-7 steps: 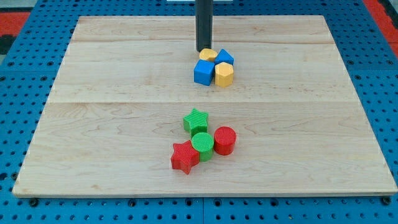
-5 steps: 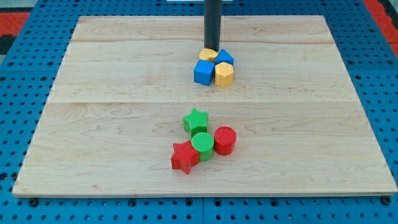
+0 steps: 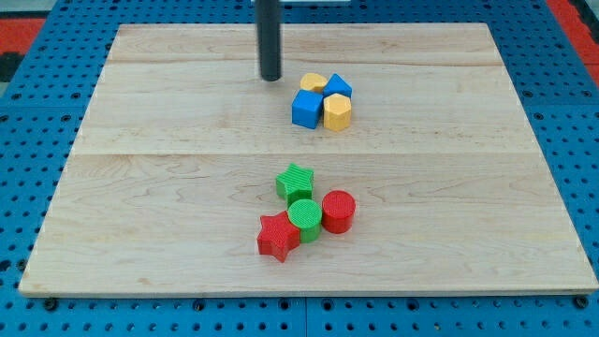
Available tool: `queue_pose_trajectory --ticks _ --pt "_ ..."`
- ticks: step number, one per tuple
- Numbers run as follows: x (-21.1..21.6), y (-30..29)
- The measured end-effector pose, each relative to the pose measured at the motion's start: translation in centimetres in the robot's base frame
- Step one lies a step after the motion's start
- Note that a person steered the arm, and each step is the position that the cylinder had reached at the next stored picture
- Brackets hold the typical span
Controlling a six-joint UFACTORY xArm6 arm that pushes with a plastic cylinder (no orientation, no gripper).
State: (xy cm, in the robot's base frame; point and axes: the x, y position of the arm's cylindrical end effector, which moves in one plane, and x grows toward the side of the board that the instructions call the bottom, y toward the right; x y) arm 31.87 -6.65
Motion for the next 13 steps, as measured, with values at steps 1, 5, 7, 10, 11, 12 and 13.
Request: queue_pose_trajectory --ticks 1,5,7,10,11,12,13 --pt "10.0 -0.9" --pt "23.9 14.3" --pt "24.6 9.9" --pt "20.3 12.5" --pt "20.4 16.2" --pt "19.6 17.5" --pt "18.1 18.9"
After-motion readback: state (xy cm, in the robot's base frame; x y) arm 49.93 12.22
